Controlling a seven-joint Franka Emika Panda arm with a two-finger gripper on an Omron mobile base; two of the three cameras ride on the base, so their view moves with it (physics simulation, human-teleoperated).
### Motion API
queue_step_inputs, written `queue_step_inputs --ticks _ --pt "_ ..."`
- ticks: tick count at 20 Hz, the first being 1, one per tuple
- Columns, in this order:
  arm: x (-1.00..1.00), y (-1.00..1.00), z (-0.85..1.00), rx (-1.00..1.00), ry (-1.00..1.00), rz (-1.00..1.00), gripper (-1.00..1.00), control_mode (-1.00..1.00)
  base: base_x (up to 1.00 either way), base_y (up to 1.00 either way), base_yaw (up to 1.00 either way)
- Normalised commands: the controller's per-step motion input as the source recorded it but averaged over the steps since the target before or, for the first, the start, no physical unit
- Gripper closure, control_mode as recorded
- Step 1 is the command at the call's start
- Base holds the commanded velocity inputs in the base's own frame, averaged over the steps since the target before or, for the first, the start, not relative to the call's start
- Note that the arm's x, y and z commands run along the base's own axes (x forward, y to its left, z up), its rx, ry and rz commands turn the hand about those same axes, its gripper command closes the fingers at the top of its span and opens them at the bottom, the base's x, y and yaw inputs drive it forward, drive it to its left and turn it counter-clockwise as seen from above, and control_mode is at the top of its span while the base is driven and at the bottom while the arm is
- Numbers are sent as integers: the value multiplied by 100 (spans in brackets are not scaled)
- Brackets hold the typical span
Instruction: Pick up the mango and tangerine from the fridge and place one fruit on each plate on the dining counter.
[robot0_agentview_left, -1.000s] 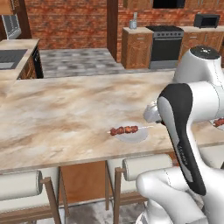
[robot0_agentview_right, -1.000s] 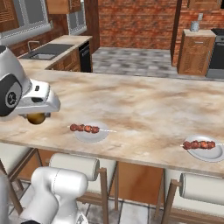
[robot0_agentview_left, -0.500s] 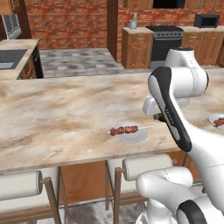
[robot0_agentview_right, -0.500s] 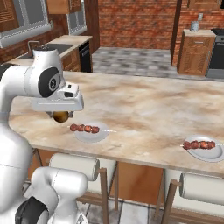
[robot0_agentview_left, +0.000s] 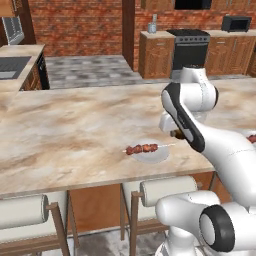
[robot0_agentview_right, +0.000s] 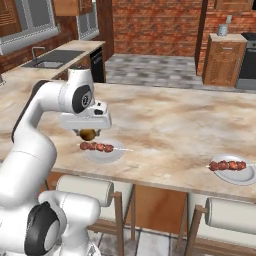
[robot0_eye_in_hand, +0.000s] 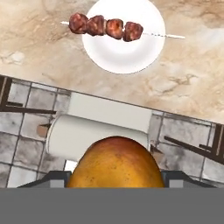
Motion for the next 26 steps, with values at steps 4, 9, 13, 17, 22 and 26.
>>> queue_step_inputs --ticks 4,9,13,17,22,26 --pt "54 0 -54 -1 0 4 100 -100 0 0 0" --pt "30 0 -43 -4 0 27 100 -100 0 0 0" --pt "26 0 -44 -7 0 33 100 -100 0 0 0" --pt "12 0 -35 -2 0 35 100 -100 0 0 0" --pt "2 0 -33 0 0 34 100 -100 0 0 0" --pt "7 0 -31 0 0 29 100 -100 0 0 0"
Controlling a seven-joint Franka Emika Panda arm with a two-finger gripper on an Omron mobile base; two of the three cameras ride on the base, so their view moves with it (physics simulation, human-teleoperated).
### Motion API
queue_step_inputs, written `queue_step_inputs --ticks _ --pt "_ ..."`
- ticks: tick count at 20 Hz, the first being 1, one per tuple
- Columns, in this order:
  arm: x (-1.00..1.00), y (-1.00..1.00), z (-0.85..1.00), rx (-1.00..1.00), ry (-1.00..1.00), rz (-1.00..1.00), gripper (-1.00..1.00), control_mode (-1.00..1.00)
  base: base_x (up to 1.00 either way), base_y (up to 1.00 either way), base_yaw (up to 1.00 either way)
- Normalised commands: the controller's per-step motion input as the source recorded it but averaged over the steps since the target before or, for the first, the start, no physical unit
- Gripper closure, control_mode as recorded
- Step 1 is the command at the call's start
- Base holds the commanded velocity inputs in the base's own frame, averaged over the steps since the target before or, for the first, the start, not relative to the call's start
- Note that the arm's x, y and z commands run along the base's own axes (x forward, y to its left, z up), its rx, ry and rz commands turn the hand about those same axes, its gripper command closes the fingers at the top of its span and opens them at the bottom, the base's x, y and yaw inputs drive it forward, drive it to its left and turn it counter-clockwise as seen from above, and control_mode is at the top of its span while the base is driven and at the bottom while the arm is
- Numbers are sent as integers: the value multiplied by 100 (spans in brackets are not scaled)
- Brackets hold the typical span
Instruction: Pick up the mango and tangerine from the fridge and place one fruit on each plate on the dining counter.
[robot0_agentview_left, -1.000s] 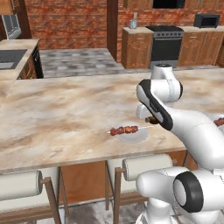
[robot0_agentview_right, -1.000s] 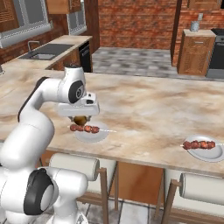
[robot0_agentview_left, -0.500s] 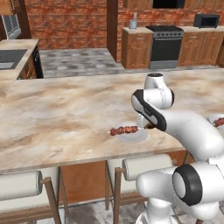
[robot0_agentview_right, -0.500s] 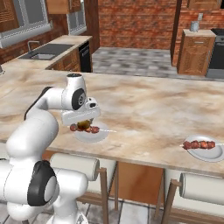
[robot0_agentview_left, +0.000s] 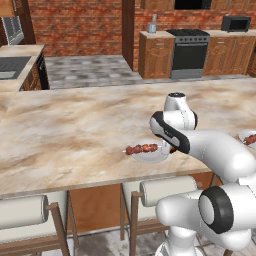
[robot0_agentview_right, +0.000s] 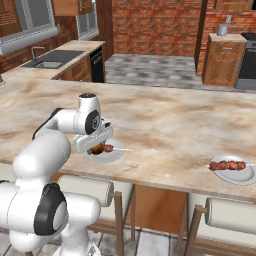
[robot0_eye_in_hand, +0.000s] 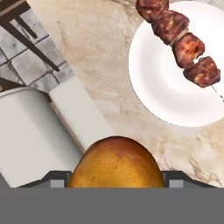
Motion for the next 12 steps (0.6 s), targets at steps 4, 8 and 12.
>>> queue_step_inputs --ticks 4,8,12 --pt "34 0 -24 0 0 24 100 -100 0 0 0" --pt "52 0 -18 0 0 19 100 -100 0 0 0" --pt "54 0 -20 0 0 15 100 -100 0 0 0"
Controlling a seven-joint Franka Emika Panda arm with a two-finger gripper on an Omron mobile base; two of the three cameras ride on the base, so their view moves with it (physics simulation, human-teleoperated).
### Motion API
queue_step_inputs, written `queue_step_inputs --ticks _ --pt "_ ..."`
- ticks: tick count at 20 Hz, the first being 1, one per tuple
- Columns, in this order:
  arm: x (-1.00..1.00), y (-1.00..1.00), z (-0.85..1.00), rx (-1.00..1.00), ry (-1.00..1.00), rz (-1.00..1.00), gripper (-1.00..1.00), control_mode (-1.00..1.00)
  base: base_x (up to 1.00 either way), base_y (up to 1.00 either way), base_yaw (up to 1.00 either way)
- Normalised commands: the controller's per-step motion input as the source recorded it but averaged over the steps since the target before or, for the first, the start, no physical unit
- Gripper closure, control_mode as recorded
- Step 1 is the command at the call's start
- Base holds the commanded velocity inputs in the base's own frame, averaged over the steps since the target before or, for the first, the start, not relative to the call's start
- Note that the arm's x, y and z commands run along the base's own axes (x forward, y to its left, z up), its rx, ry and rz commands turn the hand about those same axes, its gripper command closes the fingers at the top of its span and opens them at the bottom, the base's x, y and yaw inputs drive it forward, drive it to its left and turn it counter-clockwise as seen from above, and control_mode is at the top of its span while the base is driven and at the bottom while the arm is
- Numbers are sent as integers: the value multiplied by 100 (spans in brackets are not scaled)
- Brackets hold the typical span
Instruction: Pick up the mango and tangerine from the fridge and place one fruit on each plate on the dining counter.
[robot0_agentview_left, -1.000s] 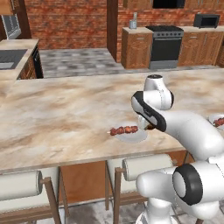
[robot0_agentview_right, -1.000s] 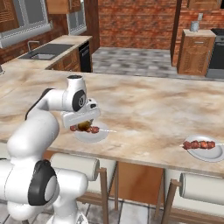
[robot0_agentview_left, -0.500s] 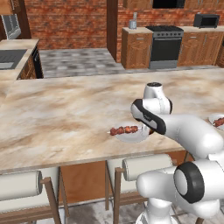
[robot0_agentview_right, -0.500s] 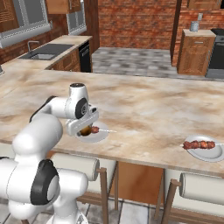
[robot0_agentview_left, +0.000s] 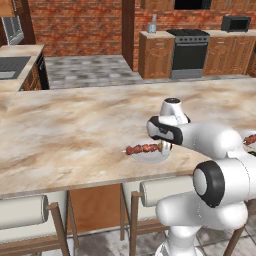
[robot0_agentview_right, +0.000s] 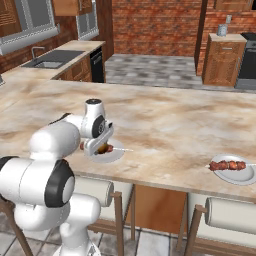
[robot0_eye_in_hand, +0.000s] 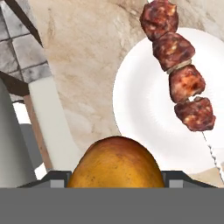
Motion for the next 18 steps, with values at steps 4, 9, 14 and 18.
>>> queue_step_inputs --ticks 4,9,14,18 --pt "30 0 -26 0 0 11 100 -100 0 0 0" --pt "21 8 -26 0 2 4 100 -100 0 0 0" --pt "38 13 -20 0 7 0 100 -100 0 0 0" --pt "40 5 -19 0 10 0 100 -100 0 0 0"
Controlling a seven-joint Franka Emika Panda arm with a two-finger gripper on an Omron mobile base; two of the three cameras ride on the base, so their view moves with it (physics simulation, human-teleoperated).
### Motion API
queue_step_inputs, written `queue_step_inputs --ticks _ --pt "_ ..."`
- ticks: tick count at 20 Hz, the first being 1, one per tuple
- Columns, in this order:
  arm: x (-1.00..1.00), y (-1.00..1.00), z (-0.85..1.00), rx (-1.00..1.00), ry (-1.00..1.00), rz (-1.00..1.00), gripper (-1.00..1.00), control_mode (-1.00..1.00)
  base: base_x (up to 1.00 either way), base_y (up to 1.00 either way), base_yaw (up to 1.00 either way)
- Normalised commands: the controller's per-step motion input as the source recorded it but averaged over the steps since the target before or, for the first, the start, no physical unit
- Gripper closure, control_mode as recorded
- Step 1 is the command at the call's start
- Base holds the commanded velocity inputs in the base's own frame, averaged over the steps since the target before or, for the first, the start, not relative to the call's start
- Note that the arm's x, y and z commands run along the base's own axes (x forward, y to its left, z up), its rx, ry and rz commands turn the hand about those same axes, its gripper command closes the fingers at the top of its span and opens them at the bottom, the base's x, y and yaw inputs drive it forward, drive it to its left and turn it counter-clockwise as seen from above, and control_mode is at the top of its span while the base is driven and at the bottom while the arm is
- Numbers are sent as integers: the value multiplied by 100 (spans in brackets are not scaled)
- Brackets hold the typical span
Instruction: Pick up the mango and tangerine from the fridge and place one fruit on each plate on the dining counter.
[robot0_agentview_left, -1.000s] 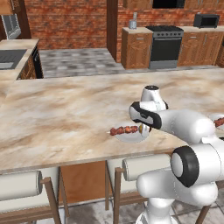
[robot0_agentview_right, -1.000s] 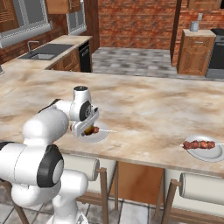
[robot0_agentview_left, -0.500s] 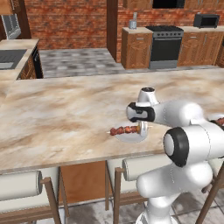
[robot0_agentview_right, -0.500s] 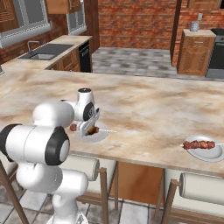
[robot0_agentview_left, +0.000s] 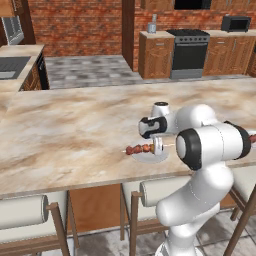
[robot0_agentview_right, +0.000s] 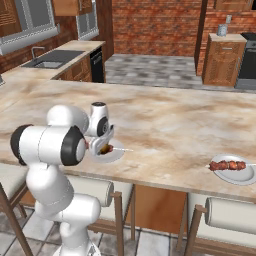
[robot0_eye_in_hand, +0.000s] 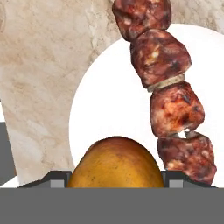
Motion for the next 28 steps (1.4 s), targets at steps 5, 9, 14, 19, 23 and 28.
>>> queue_step_inputs --ticks 5,9,14,19,23,28 --pt "26 0 -20 0 10 2 100 -100 0 0 0" --pt "15 0 -25 0 7 4 100 -100 0 0 0" --pt "10 0 -28 0 3 4 100 -100 0 0 0" --pt "-1 0 -39 0 0 4 -100 -100 0 0 0" --pt "-3 0 -37 0 0 3 -100 -100 0 0 0" --pt "-7 0 -19 0 -2 2 -100 -100 0 0 0"
